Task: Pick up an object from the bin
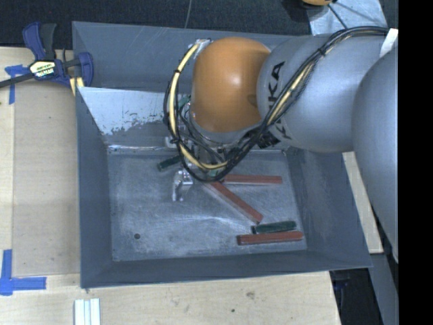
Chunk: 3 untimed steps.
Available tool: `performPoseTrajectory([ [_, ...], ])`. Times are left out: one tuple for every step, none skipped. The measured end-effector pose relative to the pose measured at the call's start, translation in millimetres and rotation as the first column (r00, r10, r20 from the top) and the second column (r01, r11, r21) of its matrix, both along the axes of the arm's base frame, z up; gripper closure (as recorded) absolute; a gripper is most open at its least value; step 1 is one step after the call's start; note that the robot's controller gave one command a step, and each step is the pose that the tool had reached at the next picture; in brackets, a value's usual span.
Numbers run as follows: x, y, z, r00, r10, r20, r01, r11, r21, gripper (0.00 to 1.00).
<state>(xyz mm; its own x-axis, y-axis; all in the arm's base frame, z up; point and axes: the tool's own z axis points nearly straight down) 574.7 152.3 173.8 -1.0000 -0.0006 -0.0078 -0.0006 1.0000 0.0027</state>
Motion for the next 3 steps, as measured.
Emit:
performPoseTrajectory([
  [46.1,-50,-16,0.989,0.145,-0.007,-0.145,0.989,-0.003,0.0],
  [48.7,-38,-26,0.999,0.047,-0.006,-0.047,0.999,-0.003,0.0],
  [51.5,-48,-97,0.982,0.191,-0.002,-0.191,0.982,-0.003,0.0],
])
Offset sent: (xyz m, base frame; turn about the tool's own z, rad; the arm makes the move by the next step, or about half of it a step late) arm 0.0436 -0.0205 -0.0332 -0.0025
